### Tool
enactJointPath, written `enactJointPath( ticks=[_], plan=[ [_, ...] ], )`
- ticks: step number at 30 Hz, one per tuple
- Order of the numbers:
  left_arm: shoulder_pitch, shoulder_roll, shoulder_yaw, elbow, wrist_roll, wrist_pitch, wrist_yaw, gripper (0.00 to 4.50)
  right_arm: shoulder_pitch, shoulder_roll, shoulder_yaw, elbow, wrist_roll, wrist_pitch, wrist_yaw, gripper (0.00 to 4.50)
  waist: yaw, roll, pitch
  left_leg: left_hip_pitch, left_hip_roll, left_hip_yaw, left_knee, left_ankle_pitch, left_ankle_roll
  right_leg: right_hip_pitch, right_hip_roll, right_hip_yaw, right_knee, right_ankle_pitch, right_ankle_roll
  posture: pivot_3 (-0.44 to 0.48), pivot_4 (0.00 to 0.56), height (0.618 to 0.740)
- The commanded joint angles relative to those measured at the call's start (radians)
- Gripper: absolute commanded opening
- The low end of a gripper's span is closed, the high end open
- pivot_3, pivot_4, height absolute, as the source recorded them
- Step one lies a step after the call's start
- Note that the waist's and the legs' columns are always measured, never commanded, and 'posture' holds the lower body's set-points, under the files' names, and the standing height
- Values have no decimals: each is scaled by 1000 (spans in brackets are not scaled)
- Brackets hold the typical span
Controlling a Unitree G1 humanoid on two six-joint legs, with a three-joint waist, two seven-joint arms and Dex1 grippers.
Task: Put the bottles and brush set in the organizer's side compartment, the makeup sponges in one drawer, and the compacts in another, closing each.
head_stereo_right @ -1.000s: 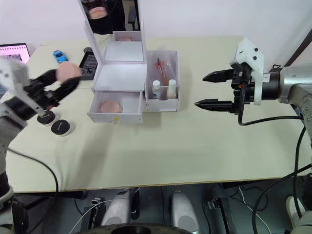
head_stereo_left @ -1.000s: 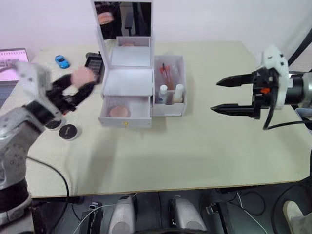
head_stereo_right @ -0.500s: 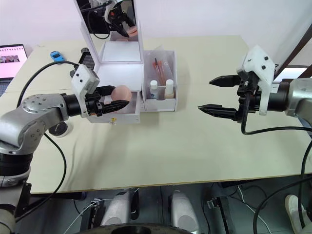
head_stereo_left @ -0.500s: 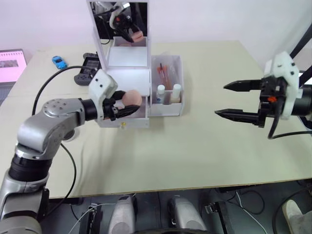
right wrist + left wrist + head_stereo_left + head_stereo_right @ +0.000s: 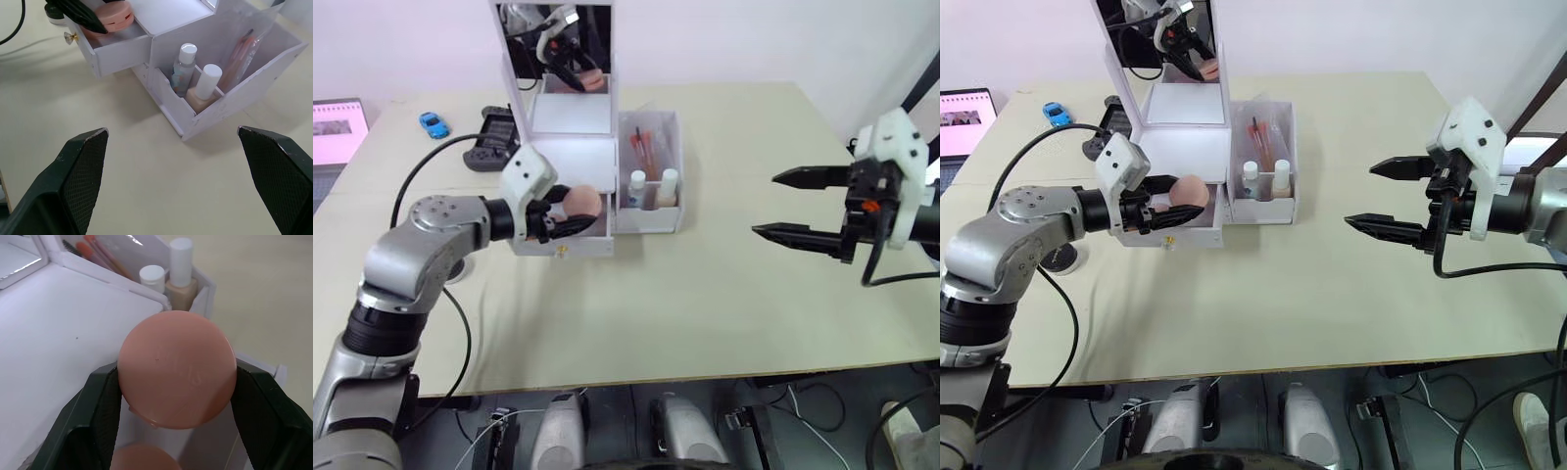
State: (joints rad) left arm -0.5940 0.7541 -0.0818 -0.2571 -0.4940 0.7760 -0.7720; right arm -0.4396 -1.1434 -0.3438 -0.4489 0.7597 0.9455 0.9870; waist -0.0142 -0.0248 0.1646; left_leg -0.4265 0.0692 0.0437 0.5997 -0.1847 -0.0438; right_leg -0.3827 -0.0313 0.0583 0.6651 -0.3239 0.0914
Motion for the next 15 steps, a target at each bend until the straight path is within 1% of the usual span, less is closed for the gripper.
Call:
enactJointPath(
  ticks=[1,4,6,7,8,12,13,15],
  plan=[
    [-3,11,4,-23,19,-13,-19,2678,-25,-14,-10,-17,6,-19,-15,4500,0,0,0,0,0,0,0,0,0,0,0,0,0,0,0,0,150,740],
    [2,6,12,-31,18,-11,-21,2678,-37,-11,2,-21,13,-12,-24,4500,0,0,0,0,0,0,0,0,0,0,0,0,0,0,0,0,150,740],
    [3,3,24,-37,7,-3,-21,3714,-29,-15,4,-24,12,-12,-24,4500,0,0,0,0,0,0,0,0,0,0,0,0,0,0,0,0,150,740],
    [3,1,28,-38,2,0,-20,4035,-26,-16,4,-24,12,-13,-24,4500,0,0,0,0,0,0,0,0,0,0,0,0,0,0,0,0,150,740],
    [2,-1,32,-40,-2,1,-22,4482,-23,-18,3,-22,9,-16,-23,4500,1,0,0,0,0,0,0,0,0,0,0,0,0,0,0,0,150,740],
    [-6,3,53,-35,-6,-9,-27,4482,-12,-25,-7,-13,7,-23,-8,4500,1,0,0,0,0,0,0,0,0,0,0,0,0,0,0,0,150,740],
    [-9,1,62,-27,6,-38,-23,4482,-9,-26,-9,-11,7,-25,-4,4500,1,0,0,0,0,0,0,0,0,0,0,0,0,0,0,0,150,740],
    [-21,-13,111,-18,-29,-56,-36,4482,-10,-28,-4,-3,5,-34,3,4500,1,0,0,0,0,0,0,0,0,0,0,0,0,0,0,0,150,740]
  ],
)
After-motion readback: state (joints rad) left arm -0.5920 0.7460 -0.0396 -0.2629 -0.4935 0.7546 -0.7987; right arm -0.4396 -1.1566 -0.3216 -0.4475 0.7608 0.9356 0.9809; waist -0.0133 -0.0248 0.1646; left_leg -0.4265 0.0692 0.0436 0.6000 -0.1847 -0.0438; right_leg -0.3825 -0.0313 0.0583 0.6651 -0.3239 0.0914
